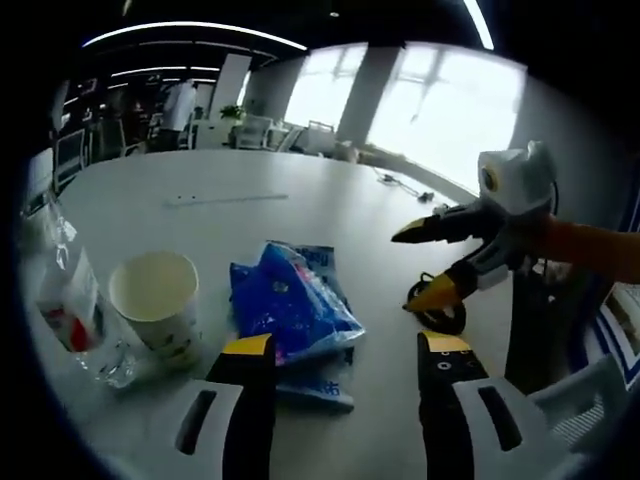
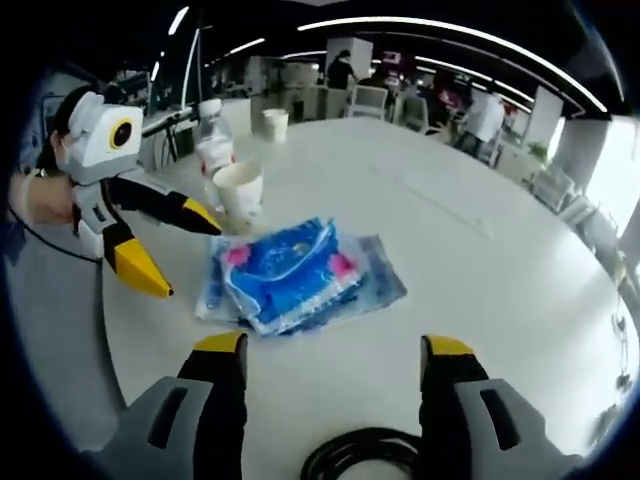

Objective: Arrange the tabletop items into an orderly group along one side of the table until the central work area is clear of visible clutter.

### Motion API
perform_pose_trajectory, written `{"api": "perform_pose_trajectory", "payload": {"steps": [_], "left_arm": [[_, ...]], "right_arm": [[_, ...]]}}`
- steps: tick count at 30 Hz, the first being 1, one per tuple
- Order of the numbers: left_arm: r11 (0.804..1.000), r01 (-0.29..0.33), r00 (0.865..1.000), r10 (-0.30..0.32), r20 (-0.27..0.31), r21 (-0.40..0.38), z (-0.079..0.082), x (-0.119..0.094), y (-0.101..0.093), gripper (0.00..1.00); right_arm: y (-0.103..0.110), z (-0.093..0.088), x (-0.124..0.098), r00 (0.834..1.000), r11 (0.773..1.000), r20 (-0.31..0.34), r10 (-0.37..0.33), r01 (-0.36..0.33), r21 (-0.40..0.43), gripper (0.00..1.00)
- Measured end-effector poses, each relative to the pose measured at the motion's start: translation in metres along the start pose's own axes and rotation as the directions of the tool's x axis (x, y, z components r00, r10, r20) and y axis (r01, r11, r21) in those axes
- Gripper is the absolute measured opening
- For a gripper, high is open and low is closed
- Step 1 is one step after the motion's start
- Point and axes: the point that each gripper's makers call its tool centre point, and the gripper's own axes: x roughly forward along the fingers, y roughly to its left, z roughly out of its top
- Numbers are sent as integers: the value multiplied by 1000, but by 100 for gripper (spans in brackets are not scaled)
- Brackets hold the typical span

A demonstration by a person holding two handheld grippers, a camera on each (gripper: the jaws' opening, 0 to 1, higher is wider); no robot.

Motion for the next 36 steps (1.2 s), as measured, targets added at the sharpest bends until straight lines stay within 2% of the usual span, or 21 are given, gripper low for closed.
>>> {"api": "perform_pose_trajectory", "payload": {"steps": [9,20,23,36], "left_arm": [[1000,8,1000,-8,2,-6,-3,0,-1,47],[999,6,1000,-6,7,-45,-5,1,-1,49],[999,9,1000,-8,9,-51,-6,0,-2,49],[995,-1,1000,3,21,-97,-8,2,2,48]], "right_arm": [[-5,12,17,1000,999,-2,20,-21,-47,62],[-8,31,35,998,991,8,59,-57,-118,56],[-12,34,41,997,983,1,73,-72,-171,53],[-16,40,64,993,968,-19,120,-121,-218,42]]}}
